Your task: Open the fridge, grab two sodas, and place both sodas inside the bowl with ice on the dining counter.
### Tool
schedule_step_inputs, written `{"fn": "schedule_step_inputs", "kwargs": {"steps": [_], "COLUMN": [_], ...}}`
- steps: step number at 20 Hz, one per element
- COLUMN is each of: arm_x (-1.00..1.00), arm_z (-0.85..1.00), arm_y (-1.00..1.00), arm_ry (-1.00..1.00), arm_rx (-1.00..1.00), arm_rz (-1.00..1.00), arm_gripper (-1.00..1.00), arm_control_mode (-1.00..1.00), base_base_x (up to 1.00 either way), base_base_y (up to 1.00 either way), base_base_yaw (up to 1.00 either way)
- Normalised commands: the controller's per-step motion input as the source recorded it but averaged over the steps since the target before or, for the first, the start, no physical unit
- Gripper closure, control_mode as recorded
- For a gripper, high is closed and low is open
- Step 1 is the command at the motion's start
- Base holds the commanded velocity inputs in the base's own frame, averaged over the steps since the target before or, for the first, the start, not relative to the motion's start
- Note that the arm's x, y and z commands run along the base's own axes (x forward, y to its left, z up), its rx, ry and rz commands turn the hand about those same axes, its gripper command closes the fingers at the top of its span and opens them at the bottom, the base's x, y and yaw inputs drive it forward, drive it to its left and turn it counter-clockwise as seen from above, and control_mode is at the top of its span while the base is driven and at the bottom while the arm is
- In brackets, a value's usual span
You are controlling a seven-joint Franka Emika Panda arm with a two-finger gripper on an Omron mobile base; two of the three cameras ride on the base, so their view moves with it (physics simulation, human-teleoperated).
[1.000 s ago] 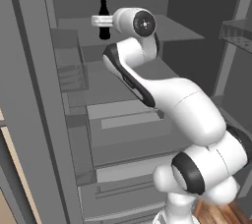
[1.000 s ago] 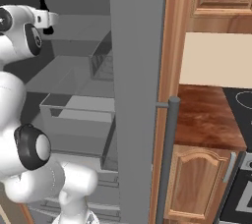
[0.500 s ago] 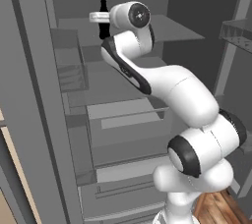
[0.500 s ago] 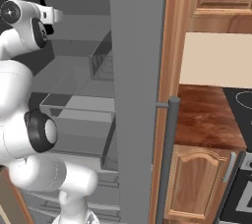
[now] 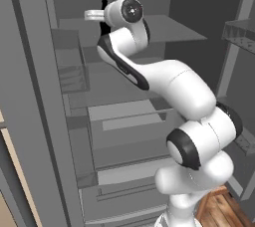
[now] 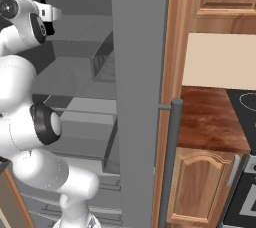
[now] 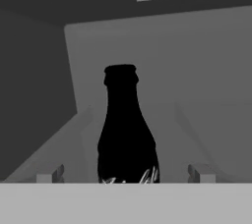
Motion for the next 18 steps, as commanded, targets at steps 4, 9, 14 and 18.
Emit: {"fn": "schedule_step_inputs", "kwargs": {"steps": [4, 9, 14, 18], "arm_x": [0.19, 0.21, 0.19, 0.03], "arm_z": [0.00, 0.00, 0.00, -0.02], "arm_y": [0.00, 0.01, 0.00, 0.01], "arm_ry": [0.02, 0.04, 0.03, 0.04], "arm_rx": [0.00, 0.00, 0.00, 0.00], "arm_rz": [0.00, 0.00, 0.00, 0.00], "arm_gripper": [-1.00, -1.00, 1.00, 1.00], "arm_control_mode": [-1.00, -1.00, -1.00, -1.00], "base_base_x": [0.00, 0.00, 0.00, 0.00], "base_base_y": [0.00, 0.00, 0.00, 0.00], "base_base_yaw": [0.00, 0.00, 0.00, 0.00]}}
